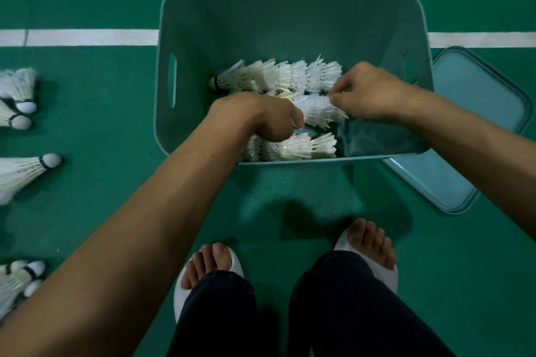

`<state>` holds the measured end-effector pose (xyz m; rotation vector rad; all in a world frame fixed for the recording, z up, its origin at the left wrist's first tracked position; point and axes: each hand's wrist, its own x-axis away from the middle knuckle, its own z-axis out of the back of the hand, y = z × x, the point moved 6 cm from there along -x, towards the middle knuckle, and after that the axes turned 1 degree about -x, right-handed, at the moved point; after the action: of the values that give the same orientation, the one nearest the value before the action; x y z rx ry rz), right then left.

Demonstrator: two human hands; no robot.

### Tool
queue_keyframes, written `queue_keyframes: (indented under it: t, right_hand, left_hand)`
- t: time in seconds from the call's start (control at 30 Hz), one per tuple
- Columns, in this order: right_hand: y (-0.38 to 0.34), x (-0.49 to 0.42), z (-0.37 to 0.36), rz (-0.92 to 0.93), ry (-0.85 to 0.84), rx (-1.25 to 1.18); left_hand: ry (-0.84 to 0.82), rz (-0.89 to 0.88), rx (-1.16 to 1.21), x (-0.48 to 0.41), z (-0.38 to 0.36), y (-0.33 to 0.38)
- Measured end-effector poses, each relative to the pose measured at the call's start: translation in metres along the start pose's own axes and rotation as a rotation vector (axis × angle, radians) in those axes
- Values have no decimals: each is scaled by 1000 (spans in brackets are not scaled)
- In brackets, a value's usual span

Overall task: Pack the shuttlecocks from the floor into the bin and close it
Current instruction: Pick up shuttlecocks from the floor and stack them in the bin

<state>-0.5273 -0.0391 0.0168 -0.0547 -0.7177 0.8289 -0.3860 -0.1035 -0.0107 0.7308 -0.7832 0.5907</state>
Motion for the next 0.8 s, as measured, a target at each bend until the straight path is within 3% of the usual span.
queue_keyframes:
  t: [0.13, 0.3, 0.53, 0.63, 0.8]
  right_hand:
    - [4, 8, 8, -66, 78, 175]
    - [1, 15, -30, -178, -366, -29]
    - [-12, 6, -41, -141, -440, -140]
    - [-12, 10, -32, -153, -420, -51]
    - [-41, 23, 15, -21, -155, -5]
  left_hand:
    - [22, 0, 6, 2, 1, 1]
    - [37, 13, 37, 6, 5, 3]
    - [60, 4, 45, 14, 5, 2]
    - [119, -21, 81, 24, 11, 1]
    - [400, -112, 188, 65, 39, -9]
